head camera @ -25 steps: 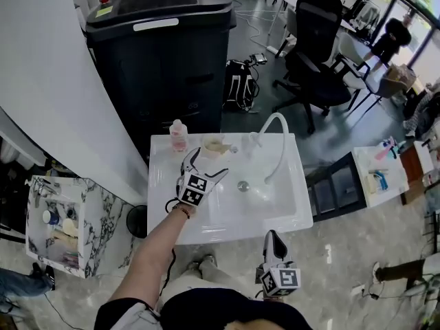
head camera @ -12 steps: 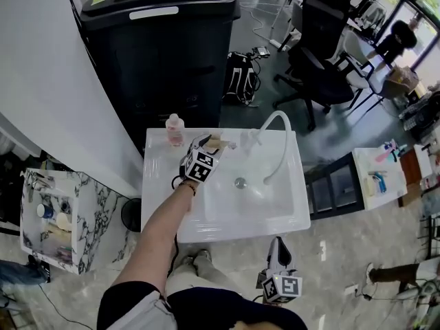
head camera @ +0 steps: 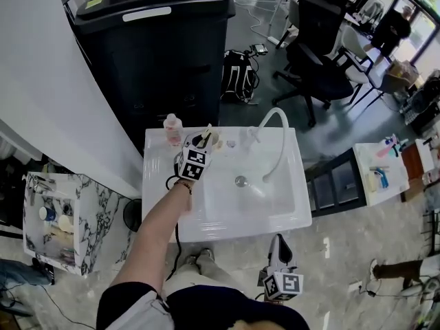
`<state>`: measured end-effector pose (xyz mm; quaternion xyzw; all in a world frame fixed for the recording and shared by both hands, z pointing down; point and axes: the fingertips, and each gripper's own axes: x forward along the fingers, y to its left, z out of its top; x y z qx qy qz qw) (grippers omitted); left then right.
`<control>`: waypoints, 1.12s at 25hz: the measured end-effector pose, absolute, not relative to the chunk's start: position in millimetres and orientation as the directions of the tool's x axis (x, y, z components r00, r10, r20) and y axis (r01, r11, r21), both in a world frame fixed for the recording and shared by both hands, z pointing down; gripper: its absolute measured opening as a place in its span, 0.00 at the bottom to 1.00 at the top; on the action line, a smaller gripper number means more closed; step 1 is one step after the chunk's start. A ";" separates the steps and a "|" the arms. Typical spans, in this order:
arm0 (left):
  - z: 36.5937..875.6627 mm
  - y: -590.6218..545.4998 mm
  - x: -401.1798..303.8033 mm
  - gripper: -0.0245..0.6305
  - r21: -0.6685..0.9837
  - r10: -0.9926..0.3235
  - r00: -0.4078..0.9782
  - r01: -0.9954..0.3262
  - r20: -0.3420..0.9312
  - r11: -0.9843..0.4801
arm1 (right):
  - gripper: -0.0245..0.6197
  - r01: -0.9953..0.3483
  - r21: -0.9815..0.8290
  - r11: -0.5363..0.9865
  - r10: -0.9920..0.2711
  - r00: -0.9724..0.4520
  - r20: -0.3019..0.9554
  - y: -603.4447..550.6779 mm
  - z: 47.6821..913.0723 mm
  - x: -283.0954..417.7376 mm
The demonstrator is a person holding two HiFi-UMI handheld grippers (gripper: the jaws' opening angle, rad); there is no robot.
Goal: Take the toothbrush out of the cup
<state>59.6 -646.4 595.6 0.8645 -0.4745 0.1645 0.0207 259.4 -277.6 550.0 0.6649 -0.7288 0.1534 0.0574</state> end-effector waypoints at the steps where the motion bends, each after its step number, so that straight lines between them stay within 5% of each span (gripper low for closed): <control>1: 589.8 -643.9 58.3 0.08 -0.121 -0.818 0.499 -0.828 0.288 -0.548 | 0.05 -0.986 -0.145 0.079 -0.951 -0.118 0.284 -278.8 548.9 257.4; 16: 460.0 -539.3 26.1 0.08 -0.032 -0.830 0.557 -0.830 -0.026 -0.557 | 0.05 -0.969 -0.144 0.198 -0.946 -0.228 0.229 -288.5 535.5 225.8; 28: 421.6 -432.6 -4.3 0.08 -0.041 -0.819 0.562 -0.827 -0.115 -0.561 | 0.05 -0.944 -0.123 0.305 -0.931 -0.323 0.171 -289.6 519.3 187.3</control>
